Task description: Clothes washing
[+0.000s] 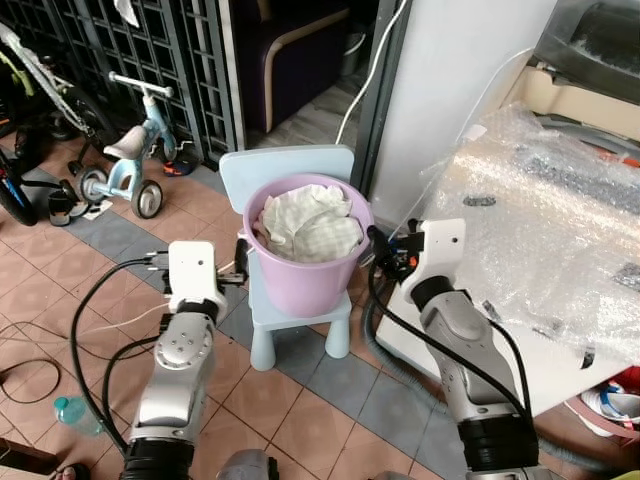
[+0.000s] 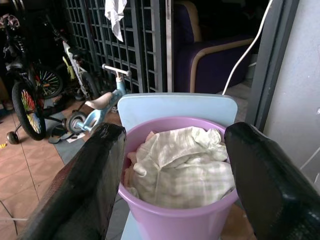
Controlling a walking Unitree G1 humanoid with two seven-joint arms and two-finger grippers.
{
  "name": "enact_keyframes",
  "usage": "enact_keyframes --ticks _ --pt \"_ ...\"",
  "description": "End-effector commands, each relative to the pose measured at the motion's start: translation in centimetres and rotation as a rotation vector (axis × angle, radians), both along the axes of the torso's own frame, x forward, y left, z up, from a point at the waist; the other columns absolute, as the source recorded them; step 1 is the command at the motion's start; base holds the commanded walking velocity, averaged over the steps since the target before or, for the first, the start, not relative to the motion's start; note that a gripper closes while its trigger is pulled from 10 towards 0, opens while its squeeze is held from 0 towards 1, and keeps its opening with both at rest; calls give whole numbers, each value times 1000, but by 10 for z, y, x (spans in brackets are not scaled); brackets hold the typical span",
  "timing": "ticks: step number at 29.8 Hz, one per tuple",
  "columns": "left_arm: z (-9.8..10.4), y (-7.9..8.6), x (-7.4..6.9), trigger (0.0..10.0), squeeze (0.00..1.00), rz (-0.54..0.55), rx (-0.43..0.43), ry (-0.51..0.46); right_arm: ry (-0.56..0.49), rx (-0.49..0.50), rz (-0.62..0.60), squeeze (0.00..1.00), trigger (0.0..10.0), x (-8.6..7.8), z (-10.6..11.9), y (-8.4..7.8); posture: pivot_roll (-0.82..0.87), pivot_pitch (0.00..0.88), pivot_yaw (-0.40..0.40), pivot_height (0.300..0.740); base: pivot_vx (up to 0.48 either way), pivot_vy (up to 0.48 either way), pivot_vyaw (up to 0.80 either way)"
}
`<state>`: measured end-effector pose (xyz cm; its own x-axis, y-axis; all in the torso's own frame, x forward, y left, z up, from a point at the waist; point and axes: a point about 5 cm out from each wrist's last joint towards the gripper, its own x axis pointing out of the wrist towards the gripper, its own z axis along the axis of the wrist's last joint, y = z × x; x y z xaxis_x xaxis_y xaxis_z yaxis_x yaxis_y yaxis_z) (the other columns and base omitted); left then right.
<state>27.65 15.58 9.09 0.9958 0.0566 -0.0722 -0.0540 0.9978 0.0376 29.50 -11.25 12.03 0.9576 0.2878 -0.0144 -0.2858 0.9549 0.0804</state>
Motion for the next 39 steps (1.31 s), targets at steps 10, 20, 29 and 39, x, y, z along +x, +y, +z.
enact_keyframes --ticks 10,20,29,39 --pt "0 -8 2 10000 0 -9 -27 14 19 -28 2 0 10000 2 -3 -7 -26 0 -6 740 428 24 0" --pt "-2 -9 3 10000 0 -8 -24 23 107 -86 66 0 10000 -3 -22 -1 -21 0 -11 740 401 261 0" --pt "-3 -8 3 10000 0 2 -24 38 157 -116 122 0 10000 -5 -31 4 -19 0 -12 740 317 358 0" --pt "-4 -9 3 10000 0 -8 -4 50 180 -185 93 0 10000 3 -36 -7 -12 0 -13 740 288 384 0"
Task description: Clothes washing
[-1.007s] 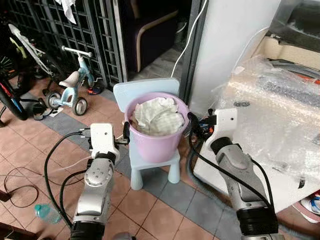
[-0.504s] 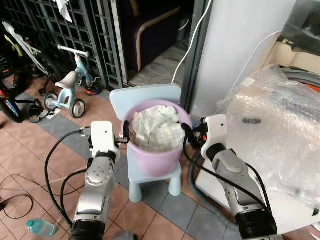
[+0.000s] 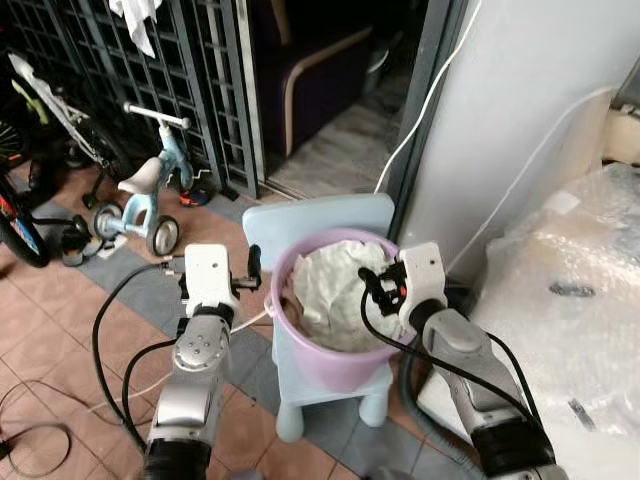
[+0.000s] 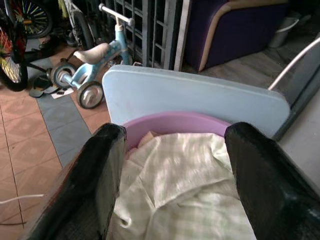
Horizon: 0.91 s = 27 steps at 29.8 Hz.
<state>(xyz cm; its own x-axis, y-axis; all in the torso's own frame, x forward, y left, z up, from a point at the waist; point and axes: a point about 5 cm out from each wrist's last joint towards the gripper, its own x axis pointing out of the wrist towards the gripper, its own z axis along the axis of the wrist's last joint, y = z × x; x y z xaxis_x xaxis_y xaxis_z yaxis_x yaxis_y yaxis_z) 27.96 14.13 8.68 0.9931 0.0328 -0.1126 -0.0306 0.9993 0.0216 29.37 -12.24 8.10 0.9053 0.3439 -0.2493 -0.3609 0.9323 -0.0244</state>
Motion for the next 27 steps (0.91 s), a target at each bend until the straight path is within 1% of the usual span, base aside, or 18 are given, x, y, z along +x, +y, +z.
enact_keyframes --ticks 1,2,6,8,9,10,11,13,18,25,27 --pt "0 5 0 10000 0 12 17 11 -13 -21 -4 0 10000 6 4 1 -11 0 -14 740 401 240 0" --pt "0 5 0 10000 0 10 19 12 -14 -30 -14 0 10000 7 4 -1 -11 0 -14 740 401 240 0" --pt "-1 3 -2 10000 0 -2 22 12 1 -69 -120 0 10000 16 2 -17 -2 0 -18 740 0 0 0" --pt "-1 3 -2 10000 0 -2 22 12 1 -69 -120 0 10000 16 2 -17 -2 0 -18 740 0 0 0" --pt "-1 3 -3 10000 0 -8 27 12 9 -86 -152 0 10000 18 1 -22 0 0 -18 740 0 0 0" --pt "-1 3 -3 10000 0 -8 27 12 9 -86 -152 0 10000 18 1 -22 0 0 -18 740 0 0 0" --pt "0 4 -4 10000 0 -11 30 7 28 -68 -190 0 10000 20 0 -27 1 2 -22 740 0 0 0" --pt "0 6 -5 10000 0 -9 30 5 45 -64 -218 0 10000 21 -1 -30 -1 4 -22 740 0 -371 -547" --pt "1 4 -5 10000 0 -13 19 4 42 -64 -195 0 10000 17 -4 -26 -4 7 -20 740 0 -461 -95" --pt "1 3 -4 10000 0 -19 21 3 50 -55 -176 0 10000 19 -4 -24 -7 3 -18 740 0 -459 0" --pt "2 3 -4 10000 0 -12 7 -1 56 -53 -159 0 10000 18 -5 -22 -7 3 -20 740 0 0 0"
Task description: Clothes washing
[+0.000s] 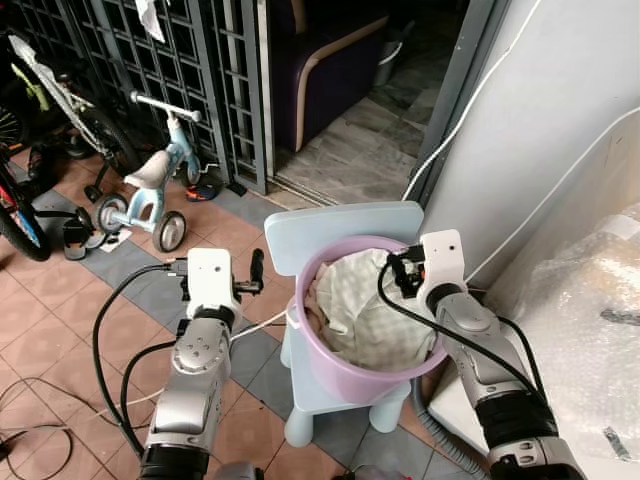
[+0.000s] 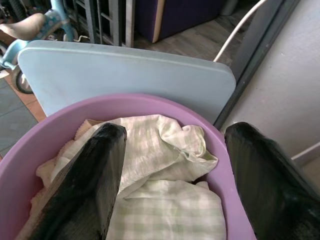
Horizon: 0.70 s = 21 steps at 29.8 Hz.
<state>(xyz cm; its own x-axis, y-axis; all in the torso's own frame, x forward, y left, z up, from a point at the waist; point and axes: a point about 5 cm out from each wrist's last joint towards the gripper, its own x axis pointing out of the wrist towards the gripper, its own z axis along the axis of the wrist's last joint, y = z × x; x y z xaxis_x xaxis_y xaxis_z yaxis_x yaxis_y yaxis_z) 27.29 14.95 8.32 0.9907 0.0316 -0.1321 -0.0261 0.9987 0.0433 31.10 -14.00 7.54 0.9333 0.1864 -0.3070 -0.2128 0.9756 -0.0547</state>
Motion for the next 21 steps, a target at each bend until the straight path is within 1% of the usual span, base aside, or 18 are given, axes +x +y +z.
enact_keyframes --ticks 1,5,11,21 --pt "6 -4 3 10000 0 -3 -24 -25 18 -4 21 0 10000 0 0 -2 -7 3 -21 740 0 0 0" --pt "5 -4 3 10000 0 1 -5 -21 29 -2 55 0 10000 -2 -2 2 -7 2 -24 740 0 0 0" --pt "7 -4 2 10000 0 -7 -24 -44 29 2 78 0 10000 -4 -3 7 -8 1 -25 740 0 0 0" --pt "7 -3 3 10000 0 -7 -28 -43 26 -3 96 0 10000 -5 -2 8 -13 2 -23 740 432 0 0"
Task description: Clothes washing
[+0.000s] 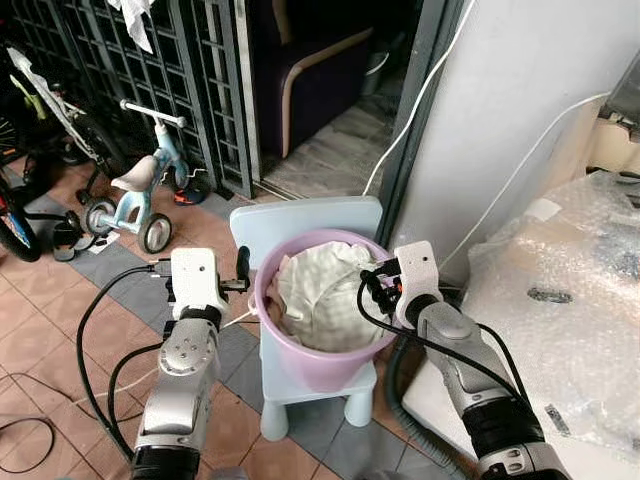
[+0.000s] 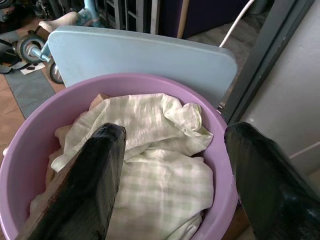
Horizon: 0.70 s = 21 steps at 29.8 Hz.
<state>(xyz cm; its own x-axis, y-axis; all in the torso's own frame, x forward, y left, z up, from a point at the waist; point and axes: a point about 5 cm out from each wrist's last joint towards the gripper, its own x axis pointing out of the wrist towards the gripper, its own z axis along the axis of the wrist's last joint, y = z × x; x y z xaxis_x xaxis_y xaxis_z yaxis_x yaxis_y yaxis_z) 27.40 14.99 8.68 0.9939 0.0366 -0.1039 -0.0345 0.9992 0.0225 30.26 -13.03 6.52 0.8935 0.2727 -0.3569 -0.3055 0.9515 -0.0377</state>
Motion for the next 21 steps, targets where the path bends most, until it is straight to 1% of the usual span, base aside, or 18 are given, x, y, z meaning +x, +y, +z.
enact_keyframes --ticks 1,10,14,15,18,21 --pt "3 -3 2 10000 0 -15 -9 -14 -30 -5 2 0 10000 3 9 -2 -13 2 -23 740 454 0 0" --pt "1 -2 1 10000 0 -8 -5 -3 -15 -11 22 0 10000 3 5 1 -2 4 -27 740 448 0 0" --pt "0 -1 0 10000 0 -3 -4 6 -5 -22 29 0 10000 3 2 0 -2 7 -28 740 417 0 0" --pt "-1 0 -1 10000 0 3 0 14 -1 -26 29 0 10000 3 1 -1 1 10 -29 740 270 0 0" --pt "-1 0 -2 10000 0 8 -8 15 12 -34 33 0 10000 2 -2 -4 2 13 -30 740 0 0 0" --pt "-4 2 -6 10000 0 21 10 38 23 -43 42 0 10000 3 -3 -6 8 20 -30 740 0 0 0"
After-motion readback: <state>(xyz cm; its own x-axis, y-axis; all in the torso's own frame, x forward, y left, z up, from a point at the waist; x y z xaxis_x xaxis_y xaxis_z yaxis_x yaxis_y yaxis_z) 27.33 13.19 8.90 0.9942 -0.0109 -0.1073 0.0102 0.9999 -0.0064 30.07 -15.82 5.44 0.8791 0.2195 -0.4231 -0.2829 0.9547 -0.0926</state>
